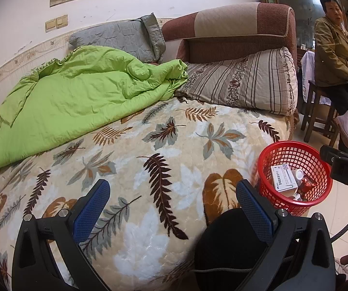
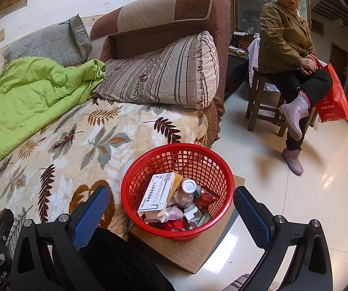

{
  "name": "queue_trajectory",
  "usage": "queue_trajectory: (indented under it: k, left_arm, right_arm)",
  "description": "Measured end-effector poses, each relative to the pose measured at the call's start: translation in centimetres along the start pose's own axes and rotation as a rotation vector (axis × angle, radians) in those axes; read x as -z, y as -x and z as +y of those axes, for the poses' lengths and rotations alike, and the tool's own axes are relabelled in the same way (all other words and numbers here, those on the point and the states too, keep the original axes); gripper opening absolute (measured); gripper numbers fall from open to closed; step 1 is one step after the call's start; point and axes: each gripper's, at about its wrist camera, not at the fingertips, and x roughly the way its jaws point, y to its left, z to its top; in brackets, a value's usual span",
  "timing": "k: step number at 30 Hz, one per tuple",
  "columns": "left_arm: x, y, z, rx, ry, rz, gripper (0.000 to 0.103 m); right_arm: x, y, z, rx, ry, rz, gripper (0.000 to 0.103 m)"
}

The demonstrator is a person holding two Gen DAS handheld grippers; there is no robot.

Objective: Collect trash

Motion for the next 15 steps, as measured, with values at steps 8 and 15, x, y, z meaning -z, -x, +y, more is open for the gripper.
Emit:
queue_trajectory:
  k: [8, 15]
  left_arm:
    - [0.0, 0.0, 0.0, 0.002, 0.000, 0.002, 0.103]
    - [0.3, -0.7, -0.1, 0.022, 0.032, 0.048, 0.103]
  right_arm:
    - [0.0, -0.1, 0.0, -0.001, 0.004, 0.004, 0.103]
    - [0.0, -0.6, 1.1, -0.018, 0.045, 0.015, 0.103]
